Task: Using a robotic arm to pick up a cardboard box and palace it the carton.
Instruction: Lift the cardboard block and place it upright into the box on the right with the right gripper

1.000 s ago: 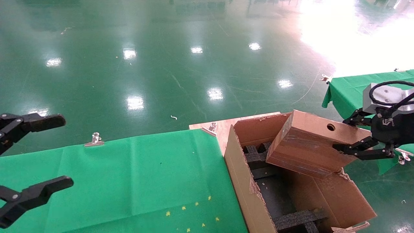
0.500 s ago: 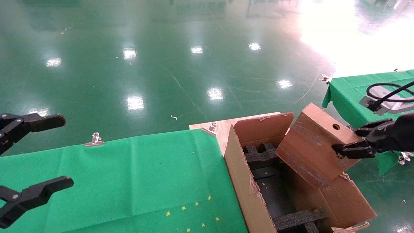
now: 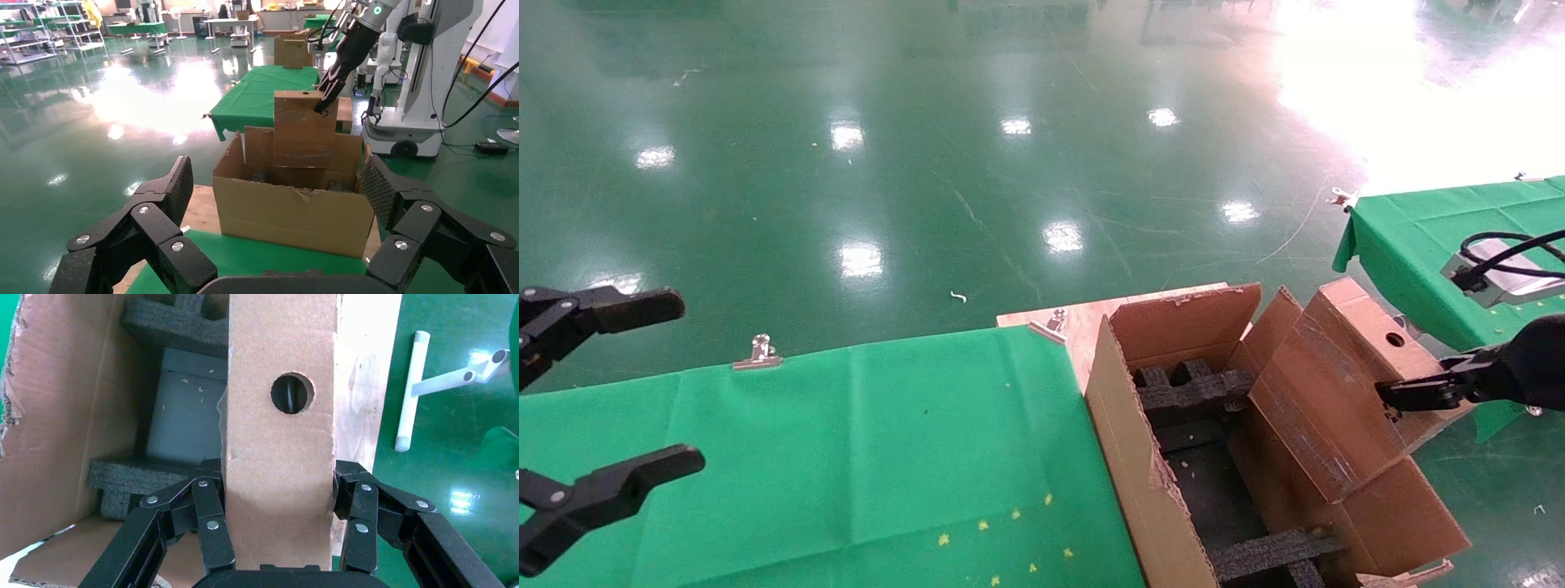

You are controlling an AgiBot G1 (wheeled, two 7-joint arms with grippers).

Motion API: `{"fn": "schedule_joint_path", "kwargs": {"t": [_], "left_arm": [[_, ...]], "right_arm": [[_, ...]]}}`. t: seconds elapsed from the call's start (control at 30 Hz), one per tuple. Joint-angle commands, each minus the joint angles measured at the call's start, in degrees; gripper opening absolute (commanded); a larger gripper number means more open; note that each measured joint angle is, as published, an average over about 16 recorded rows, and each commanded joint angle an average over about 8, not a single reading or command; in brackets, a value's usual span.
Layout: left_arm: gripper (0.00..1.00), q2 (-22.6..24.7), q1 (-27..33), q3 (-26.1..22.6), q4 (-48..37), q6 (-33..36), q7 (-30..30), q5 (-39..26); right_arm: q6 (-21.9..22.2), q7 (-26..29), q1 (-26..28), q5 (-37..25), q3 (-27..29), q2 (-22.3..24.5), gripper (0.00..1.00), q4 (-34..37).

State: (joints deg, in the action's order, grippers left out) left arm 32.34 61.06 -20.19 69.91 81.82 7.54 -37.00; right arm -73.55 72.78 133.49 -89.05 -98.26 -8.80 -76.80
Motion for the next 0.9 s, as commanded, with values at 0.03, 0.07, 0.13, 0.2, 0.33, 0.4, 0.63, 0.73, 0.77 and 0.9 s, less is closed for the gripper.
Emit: {"fn": "schedule_joint_path", "kwargs": {"t": [0.03,0.07,0.13,0.2,0.33,0.4,0.63,0.73,0.77,0.9], "left_arm": [[1.0,0.0,0.0,0.0,0.0,0.0,0.0,0.0],[1.0,0.0,0.0,0.0,0.0,0.0,0.0,0.0],[1.0,0.0,0.0,0.0,0.0,0.0,0.0,0.0],[1.0,0.0,0.0,0.0,0.0,0.0,0.0,0.0],[1.0,0.0,0.0,0.0,0.0,0.0,0.0,0.0],[1.0,0.0,0.0,0.0,0.0,0.0,0.0,0.0],[1.0,0.0,0.0,0.0,0.0,0.0,0.0,0.0],[1.0,0.0,0.0,0.0,0.0,0.0,0.0,0.0],[1.0,0.0,0.0,0.0,0.0,0.0,0.0,0.0],[1.0,0.0,0.0,0.0,0.0,0.0,0.0,0.0]], "right_arm": [[0.02,-0.25,-0.01,0.01,0.0,0.01,0.0,0.0],[0.0,-0.45,-0.01,0.05,0.01,-0.03,0.0,0.14],[0.15,-0.53,-0.09,0.02,-0.02,-0.14,0.0,0.42],[0.68,0.07,-0.35,-0.15,-0.15,-0.27,0.0,0.56],[2.85,3.74,-1.66,-0.77,-0.97,-0.79,0.0,0.13],[4.19,6.3,-2.59,-1.15,-1.52,-1.28,0.0,-0.24],[8.21,13.79,-5.79,-3.76,-3.56,-3.78,0.0,-0.82],[9.66,15.84,-7.03,-4.92,-4.32,-4.69,0.0,-0.89],[10.12,16.43,-7.42,-5.26,-4.54,-4.96,0.0,-0.9],[11.65,18.26,-8.82,-6.26,-5.33,-5.86,0.0,-0.95]]}}
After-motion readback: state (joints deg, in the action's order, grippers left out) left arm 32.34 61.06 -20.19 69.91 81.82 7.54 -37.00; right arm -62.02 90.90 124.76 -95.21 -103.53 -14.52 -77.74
